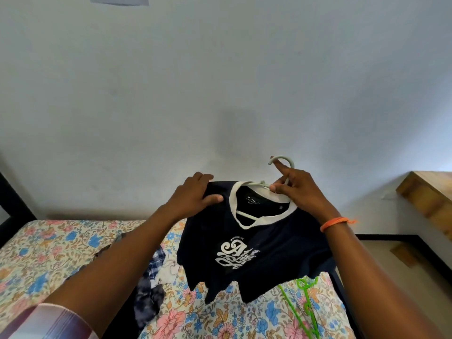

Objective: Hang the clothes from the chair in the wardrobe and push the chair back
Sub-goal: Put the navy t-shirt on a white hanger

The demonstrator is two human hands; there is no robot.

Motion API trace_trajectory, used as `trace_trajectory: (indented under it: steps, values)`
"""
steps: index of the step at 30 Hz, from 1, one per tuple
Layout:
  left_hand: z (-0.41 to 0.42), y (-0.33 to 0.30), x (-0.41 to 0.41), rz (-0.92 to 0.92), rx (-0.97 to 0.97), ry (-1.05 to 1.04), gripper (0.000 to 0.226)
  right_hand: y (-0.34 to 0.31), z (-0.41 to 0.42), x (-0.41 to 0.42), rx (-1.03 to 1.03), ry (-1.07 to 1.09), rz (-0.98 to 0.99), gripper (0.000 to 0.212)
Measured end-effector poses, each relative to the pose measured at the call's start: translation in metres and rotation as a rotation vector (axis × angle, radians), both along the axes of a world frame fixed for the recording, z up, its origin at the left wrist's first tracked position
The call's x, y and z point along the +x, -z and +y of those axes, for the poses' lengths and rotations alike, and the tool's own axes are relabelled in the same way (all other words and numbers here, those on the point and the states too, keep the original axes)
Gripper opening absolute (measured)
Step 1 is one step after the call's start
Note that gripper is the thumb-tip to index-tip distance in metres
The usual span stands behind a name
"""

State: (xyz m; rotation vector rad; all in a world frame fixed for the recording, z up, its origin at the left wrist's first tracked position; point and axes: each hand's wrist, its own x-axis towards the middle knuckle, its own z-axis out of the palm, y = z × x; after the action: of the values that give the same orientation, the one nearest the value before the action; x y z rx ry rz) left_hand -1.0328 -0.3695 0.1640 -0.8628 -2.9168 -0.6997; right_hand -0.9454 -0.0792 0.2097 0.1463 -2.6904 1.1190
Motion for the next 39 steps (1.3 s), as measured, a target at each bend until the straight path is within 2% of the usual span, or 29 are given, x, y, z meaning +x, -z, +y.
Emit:
trace_trajectory:
  steps: [2, 4, 5, 7, 9, 11, 12, 14, 16, 19, 25, 29, 33, 35, 39]
  values:
    - [0.003, 0.010, 0.009, 0.145, 0.057, -0.110, 0.095, -0.001, -0.002, 0.000, -0.008, 0.022, 0.029, 0.070]
    - [0.000, 0.023, 0.018, 0.170, 0.202, -0.237, 0.099, -0.005, 0.001, 0.001, -0.027, 0.042, 0.047, 0.070]
    - [-0.002, 0.032, 0.019, 0.123, 0.273, -0.296, 0.092, -0.007, 0.004, 0.003, -0.036, 0.051, 0.054, 0.069]
    - [-0.005, 0.045, 0.020, 0.011, 0.309, -0.356, 0.062, -0.011, 0.011, 0.005, -0.054, 0.063, 0.058, 0.069]
    - [-0.003, 0.051, 0.021, -0.045, 0.258, -0.301, 0.033, -0.014, 0.015, 0.007, -0.093, 0.062, 0.053, 0.068]
    - [0.004, 0.046, 0.023, -0.022, 0.301, -0.273, 0.015, -0.017, 0.016, 0.010, -0.100, 0.059, 0.047, 0.066]
    - [0.006, 0.038, 0.022, -0.010, 0.383, -0.296, 0.008, -0.017, 0.017, 0.012, -0.083, 0.059, 0.044, 0.064]
    - [0.006, 0.015, 0.016, 0.028, 0.552, -0.378, 0.012, -0.015, 0.020, 0.018, -0.027, 0.055, 0.023, 0.059]
    - [0.001, -0.012, 0.010, 0.122, 0.609, -0.395, 0.016, -0.010, 0.025, 0.025, 0.033, 0.032, -0.026, 0.054]
    - [0.002, -0.047, 0.007, 0.167, 0.589, -0.295, 0.018, 0.001, 0.024, 0.036, 0.062, -0.032, -0.099, 0.061]
    - [0.029, -0.080, 0.019, 0.031, 0.516, -0.048, 0.031, 0.032, -0.032, 0.039, -0.139, -0.063, 0.047, 0.080]
    - [0.014, -0.080, 0.014, 0.031, 0.589, -0.105, 0.038, 0.052, -0.041, 0.034, -0.283, 0.078, 0.048, 0.087]
    - [-0.018, -0.079, 0.007, -0.083, 0.613, -0.111, 0.043, 0.059, -0.020, 0.035, -0.316, 0.222, 0.043, 0.084]
    - [-0.023, -0.081, 0.011, -0.113, 0.543, -0.054, 0.043, 0.059, -0.015, 0.033, -0.233, 0.224, 0.026, 0.085]
    - [-0.031, -0.086, 0.010, 0.034, 0.232, -0.024, 0.028, 0.057, -0.021, 0.030, -0.232, 0.185, 0.014, 0.086]
